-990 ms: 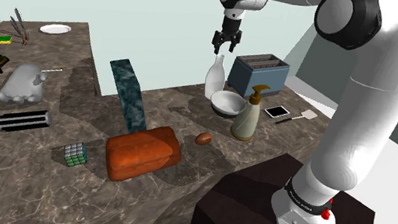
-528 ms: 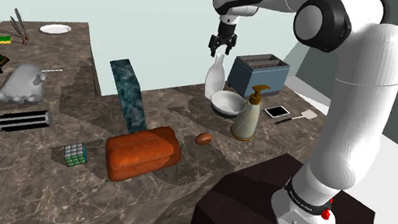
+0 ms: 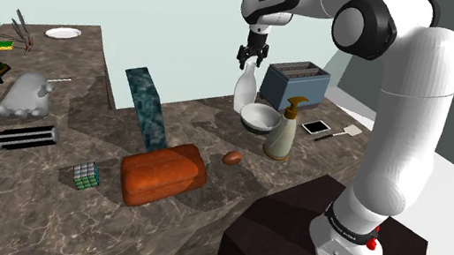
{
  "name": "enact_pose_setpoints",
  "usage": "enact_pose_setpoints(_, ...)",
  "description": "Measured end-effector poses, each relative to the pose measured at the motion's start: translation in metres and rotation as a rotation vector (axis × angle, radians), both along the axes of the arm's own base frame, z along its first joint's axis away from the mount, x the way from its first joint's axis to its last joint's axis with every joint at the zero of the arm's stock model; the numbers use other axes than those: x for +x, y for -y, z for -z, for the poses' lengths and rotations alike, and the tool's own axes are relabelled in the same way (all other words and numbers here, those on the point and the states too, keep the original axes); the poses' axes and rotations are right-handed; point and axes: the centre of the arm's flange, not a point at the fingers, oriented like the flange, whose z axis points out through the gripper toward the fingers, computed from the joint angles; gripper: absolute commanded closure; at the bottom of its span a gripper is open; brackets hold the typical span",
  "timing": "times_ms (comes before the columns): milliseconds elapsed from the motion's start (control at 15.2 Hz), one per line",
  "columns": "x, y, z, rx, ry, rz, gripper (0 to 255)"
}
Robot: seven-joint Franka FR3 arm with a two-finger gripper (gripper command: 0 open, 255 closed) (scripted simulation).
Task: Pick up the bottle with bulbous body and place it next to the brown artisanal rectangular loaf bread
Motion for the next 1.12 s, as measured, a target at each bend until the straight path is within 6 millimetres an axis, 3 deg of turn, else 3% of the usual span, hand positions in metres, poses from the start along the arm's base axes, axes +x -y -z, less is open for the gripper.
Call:
enact_pose_setpoints(132, 0.0, 0.0, 0.0, 0.0, 0.0, 0.0, 0)
enact_pose_setpoints(198, 0.0, 0.0, 0.0, 0.0, 0.0, 0.0, 255)
enact_pose_setpoints(858, 0.0, 0.0, 0.0, 0.0, 0.001, 0.0, 255)
enact_pose_setpoints(1122, -0.001, 0.0, -0.015, 0.0, 0.0, 0.0, 255)
